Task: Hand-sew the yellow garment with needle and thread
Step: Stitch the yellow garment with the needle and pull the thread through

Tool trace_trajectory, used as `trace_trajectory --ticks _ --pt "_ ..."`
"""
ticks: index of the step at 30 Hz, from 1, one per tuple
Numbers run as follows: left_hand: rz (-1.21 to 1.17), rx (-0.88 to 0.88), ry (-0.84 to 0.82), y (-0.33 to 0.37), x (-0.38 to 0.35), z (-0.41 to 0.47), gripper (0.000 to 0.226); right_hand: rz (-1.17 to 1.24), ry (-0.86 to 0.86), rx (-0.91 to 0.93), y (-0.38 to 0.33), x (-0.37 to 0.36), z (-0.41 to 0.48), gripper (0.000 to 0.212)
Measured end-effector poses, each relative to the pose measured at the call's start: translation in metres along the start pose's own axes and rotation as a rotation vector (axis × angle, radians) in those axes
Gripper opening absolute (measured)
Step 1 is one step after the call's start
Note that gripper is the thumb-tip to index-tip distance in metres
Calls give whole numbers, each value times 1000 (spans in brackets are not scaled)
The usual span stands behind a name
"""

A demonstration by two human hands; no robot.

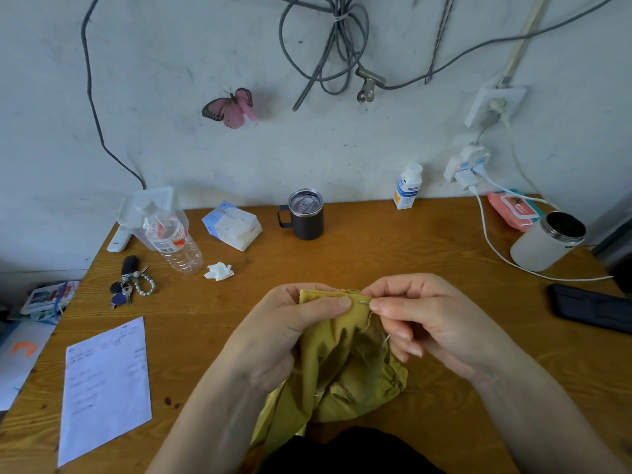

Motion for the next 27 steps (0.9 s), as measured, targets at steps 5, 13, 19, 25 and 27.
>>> trace_trajectory --ticks 5,13,19,25,27 --pt "-46 38 -18 -4 -1 -1 12 -10 -19 2 0 -4 0 14" --pt "-125 77 -75 -13 -5 3 11 -5 -13 24 0 -11 0 16" --pt "-104 48 -26 -15 1 6 24 -324 129 121 -2 -3 -1 17" --pt "-156 42 -136 -14 -10 4 12 -386 179 189 -7 -1 -3 17" --pt "-150 35 -151 -12 -10 3 13 -334 129 180 -6 -3 -3 15"
Point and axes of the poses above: each hand's wrist, its own z-axis towards the middle knuckle, its own x-axis out of the back of the hand, y = z × x, the point moved 10 cm from there along z, towards the middle knuckle, and after that the axes turned 15 degrees about -z, right-handed, at the moved point
